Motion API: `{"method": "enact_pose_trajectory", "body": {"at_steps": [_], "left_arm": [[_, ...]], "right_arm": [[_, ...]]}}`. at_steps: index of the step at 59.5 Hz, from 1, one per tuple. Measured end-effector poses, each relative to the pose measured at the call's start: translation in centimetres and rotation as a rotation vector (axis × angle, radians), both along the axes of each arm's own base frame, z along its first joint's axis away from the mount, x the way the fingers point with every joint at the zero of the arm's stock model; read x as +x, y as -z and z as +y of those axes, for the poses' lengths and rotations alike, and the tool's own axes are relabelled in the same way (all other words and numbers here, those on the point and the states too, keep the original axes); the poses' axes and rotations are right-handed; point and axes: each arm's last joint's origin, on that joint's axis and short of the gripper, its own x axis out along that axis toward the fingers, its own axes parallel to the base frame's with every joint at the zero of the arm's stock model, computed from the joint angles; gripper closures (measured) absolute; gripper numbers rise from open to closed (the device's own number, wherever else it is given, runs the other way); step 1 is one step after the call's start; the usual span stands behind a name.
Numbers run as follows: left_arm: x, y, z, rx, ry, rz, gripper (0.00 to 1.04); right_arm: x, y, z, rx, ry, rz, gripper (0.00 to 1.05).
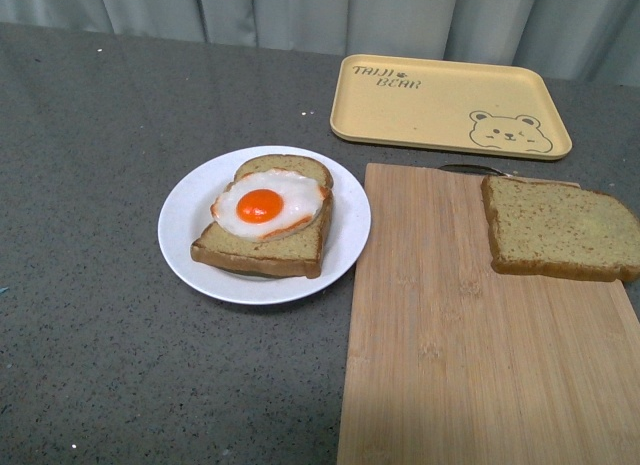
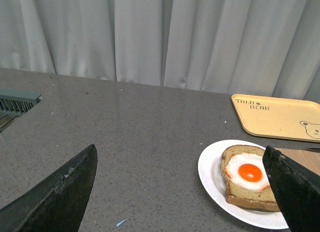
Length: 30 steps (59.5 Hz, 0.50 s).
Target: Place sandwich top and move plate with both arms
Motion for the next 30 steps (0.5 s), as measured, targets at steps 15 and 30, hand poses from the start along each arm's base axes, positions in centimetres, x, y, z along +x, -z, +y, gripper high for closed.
{"method": "enact_pose_trajectory", "body": {"at_steps": [15, 30], "left_arm": [[0.0, 0.0, 0.0, 0.0, 0.0, 0.0, 0.07], [0.0, 0.0, 0.0, 0.0, 0.0, 0.0, 0.07]], "right_arm": [[0.0, 0.0, 0.0, 0.0, 0.0, 0.0, 0.09], [0.0, 0.0, 0.0, 0.0, 0.0, 0.0, 0.09]]}}
